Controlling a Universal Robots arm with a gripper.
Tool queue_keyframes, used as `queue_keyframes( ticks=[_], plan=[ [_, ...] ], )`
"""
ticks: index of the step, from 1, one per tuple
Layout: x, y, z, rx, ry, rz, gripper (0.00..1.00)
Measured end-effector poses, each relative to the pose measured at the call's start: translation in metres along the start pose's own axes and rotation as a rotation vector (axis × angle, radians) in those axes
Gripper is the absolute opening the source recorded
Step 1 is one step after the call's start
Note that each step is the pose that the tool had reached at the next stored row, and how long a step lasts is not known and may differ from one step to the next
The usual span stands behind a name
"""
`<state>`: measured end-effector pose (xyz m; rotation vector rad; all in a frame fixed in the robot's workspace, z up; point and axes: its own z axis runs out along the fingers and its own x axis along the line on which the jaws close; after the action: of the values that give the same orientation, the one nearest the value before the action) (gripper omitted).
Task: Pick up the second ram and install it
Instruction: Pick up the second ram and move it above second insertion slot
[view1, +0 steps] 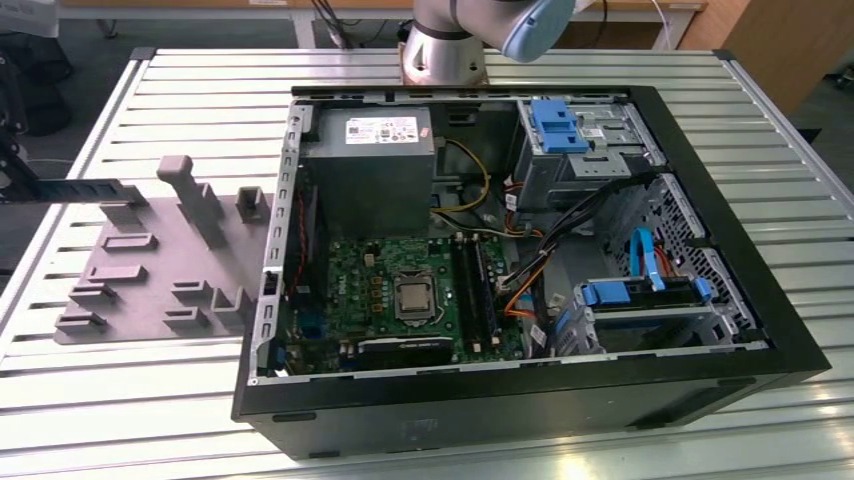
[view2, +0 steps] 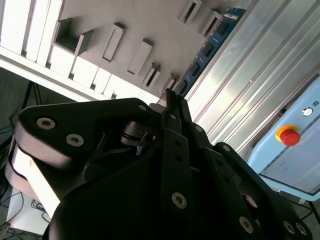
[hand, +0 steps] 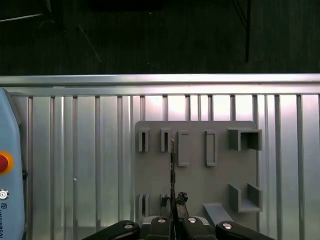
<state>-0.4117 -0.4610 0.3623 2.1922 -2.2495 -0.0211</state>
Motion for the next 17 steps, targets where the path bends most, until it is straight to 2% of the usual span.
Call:
queue_keyframes(
  ticks=[10, 14, 17],
  plan=[
    [-0.0003, 0.0002, -0.0163, 0.0005, 0.0, 0.0, 0.14],
    [-0.0003, 0.0004, -0.0216, 0.0011, -0.0001, 0.0, 0.14],
    [-0.0004, 0.0005, -0.0229, 0.0016, -0.0002, 0.0, 0.14]
  ],
)
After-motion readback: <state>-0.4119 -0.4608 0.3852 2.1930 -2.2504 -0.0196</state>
